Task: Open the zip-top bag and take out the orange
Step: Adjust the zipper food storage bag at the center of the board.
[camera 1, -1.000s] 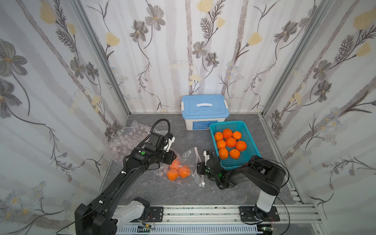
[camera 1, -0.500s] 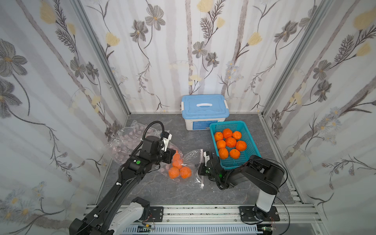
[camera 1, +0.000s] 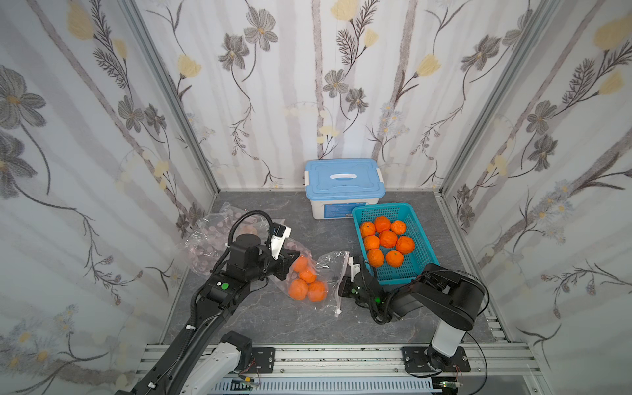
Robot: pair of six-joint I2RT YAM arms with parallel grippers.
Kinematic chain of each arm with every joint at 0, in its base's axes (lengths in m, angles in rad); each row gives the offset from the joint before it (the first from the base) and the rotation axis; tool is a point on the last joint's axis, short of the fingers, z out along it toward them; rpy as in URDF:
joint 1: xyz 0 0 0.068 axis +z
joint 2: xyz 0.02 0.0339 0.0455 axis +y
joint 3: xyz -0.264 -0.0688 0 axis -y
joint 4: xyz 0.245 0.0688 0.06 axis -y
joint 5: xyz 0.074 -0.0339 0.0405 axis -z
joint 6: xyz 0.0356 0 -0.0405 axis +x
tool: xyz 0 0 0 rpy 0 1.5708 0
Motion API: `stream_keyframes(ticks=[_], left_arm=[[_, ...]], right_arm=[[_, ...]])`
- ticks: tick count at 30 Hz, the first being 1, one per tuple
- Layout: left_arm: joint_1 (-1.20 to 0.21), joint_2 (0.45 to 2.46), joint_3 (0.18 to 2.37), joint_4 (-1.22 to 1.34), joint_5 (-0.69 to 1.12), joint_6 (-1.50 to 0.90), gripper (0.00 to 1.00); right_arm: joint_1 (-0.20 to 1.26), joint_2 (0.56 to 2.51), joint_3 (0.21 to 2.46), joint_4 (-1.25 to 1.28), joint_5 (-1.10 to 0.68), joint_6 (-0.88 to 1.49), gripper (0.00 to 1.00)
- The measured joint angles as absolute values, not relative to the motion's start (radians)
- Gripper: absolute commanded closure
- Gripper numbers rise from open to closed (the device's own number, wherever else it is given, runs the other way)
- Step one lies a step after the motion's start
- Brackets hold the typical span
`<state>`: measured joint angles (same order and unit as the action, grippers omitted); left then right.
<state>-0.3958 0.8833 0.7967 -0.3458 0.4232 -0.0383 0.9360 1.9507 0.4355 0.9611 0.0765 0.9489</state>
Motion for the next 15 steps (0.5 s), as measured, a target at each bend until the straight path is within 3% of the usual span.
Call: stream_keyframes(ticks=[1,2,6,11,15], left_arm=[[-0.395,0.928,0.820,-0.354,0.364,-0.044,0.34],[-0.393,0.973,0.843,-0.373,0.310,-0.061,0.30],[-0.384,1.122,0.955,-0.503,0.118,-0.120,0.25],[-0.370,1.210,1.119,-0.715,-0.127,-0.244,0.42],[-0.379,1.188,1.075,-0.743,-0.110,-0.336,0.57]], right_arm=[[0.936,1.952,0.435,0.963,0.076,0.949,0.99],[0.937,1.952,0.435,0.963,0.076,0.949,0.99],[0.937,1.952,0.436,0.964,0.076,0.949,0.99],[0.937,1.952,0.446,0.961,0.076,0.949,0.99],[0.937,1.952,0.458,0.959,0.076,0.949,0.99]])
